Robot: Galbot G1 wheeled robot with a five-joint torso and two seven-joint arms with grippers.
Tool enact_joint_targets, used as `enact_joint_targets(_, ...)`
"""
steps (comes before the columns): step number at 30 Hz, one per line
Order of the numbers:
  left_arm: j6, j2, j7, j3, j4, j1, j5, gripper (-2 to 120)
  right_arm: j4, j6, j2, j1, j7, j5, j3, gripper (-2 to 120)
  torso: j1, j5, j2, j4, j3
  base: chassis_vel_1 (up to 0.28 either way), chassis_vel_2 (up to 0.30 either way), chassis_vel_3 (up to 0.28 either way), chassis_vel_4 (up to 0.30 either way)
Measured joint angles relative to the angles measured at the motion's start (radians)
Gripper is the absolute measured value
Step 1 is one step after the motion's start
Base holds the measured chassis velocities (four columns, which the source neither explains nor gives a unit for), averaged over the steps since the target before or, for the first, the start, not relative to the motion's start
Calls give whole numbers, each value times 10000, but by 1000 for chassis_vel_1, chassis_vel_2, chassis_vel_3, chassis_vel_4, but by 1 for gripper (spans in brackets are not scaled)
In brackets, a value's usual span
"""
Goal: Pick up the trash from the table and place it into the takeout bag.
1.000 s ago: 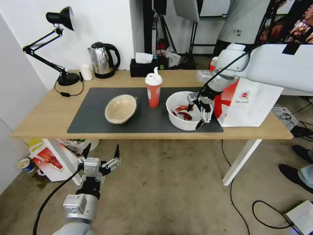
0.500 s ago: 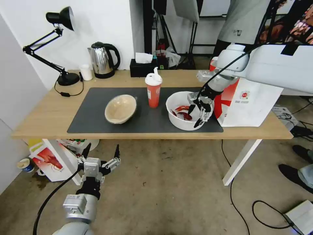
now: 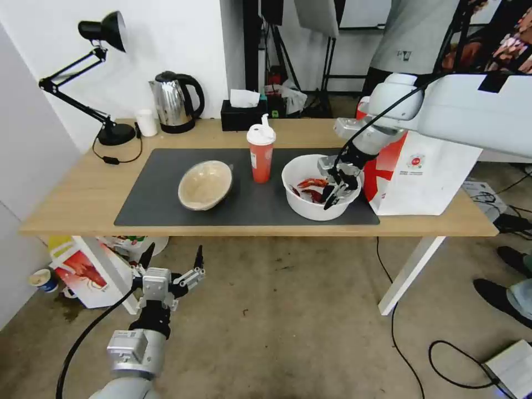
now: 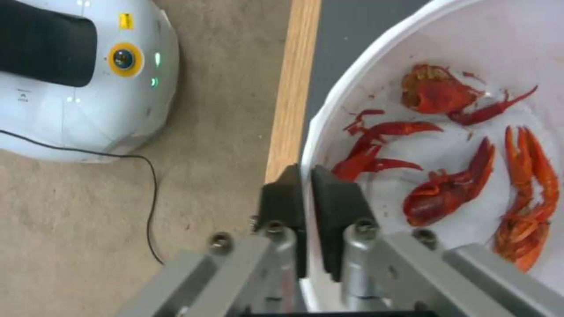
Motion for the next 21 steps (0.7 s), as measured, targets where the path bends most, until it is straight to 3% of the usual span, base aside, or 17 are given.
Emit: enact_joint_targets(21,0,0,0,0,0,0,0,100,58,-120,129,74,-233,-32,-60,0,2,-1,2,0,1,0,0,0,0)
